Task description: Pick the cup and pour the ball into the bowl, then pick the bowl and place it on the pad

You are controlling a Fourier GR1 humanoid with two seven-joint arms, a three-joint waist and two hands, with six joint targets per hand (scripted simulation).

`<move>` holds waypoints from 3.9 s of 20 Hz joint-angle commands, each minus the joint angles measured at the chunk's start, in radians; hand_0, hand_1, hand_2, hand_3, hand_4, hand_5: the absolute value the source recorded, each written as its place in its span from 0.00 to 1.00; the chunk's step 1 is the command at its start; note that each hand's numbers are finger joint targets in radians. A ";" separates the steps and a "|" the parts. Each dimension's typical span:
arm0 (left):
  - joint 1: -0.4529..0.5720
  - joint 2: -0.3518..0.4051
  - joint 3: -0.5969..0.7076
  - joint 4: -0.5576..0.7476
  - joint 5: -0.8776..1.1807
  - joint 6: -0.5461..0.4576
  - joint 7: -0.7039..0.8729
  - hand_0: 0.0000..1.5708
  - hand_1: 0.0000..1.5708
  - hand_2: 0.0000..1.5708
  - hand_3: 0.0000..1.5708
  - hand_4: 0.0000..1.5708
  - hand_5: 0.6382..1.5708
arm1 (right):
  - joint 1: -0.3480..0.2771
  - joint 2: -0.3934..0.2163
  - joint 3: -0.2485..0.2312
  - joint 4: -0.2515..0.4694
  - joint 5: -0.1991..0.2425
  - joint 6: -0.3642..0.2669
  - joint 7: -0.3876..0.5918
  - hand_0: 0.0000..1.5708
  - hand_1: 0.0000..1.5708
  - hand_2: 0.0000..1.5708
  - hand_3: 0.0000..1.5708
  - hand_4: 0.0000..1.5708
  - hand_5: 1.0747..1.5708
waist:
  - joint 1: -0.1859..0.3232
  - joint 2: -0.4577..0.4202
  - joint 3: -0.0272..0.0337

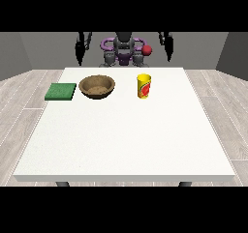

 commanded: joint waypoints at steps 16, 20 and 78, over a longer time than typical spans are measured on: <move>0.014 -0.052 0.057 -0.084 0.086 -0.019 -0.147 0.00 0.00 0.00 0.00 0.00 0.82 | 0.009 -0.045 -0.144 0.013 -0.171 0.136 -0.150 0.00 0.00 0.00 0.00 0.00 1.00 | -0.010 -0.045 -0.0510; -0.180 0.019 0.145 -0.030 0.130 -0.017 -0.072 0.00 0.00 0.00 0.00 0.00 0.82 | -0.060 -0.051 -0.128 0.069 -0.161 0.160 -0.169 0.00 0.00 0.00 0.00 0.00 1.00 | -0.039 0.028 -0.0510; -0.658 0.050 -0.094 0.902 -0.681 0.851 -0.245 0.86 0.86 1.00 1.00 0.63 0.98 | -0.442 -0.268 -0.263 0.563 -0.230 0.321 -0.277 0.00 0.00 0.18 0.20 0.19 0.99 | -0.210 0.109 -0.0436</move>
